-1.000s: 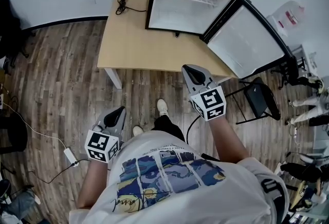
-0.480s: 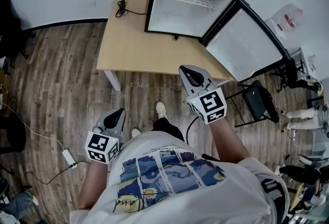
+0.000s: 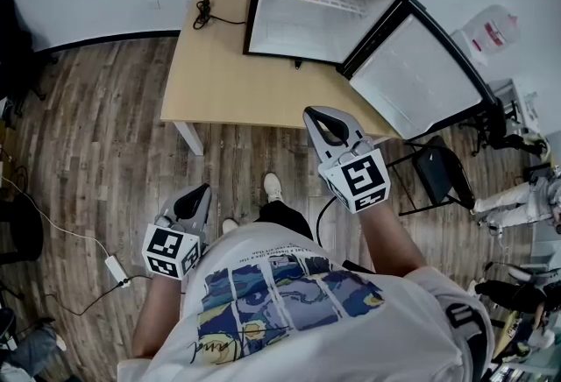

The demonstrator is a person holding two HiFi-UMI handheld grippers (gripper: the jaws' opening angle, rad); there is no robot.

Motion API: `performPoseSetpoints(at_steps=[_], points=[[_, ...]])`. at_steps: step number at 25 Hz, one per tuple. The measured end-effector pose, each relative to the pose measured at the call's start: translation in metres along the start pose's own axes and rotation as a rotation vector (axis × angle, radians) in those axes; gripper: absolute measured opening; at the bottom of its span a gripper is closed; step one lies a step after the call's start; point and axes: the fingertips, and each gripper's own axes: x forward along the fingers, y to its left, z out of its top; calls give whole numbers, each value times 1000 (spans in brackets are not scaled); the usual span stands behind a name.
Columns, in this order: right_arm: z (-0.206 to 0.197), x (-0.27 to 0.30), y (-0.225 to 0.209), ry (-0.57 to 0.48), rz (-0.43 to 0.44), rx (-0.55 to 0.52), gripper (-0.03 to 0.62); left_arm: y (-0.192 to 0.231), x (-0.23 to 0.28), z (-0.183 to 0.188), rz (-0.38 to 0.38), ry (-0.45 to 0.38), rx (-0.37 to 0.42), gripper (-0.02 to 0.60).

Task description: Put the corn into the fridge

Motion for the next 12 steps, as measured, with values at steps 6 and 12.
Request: performPoseSetpoints(at_steps=[6, 12], points=[[-2, 15, -13, -5, 8, -4, 11, 9, 9, 3, 18, 7, -1, 9], [-5, 36, -40, -9, 21, -9, 11, 20, 29, 13, 49, 8, -11, 9]])
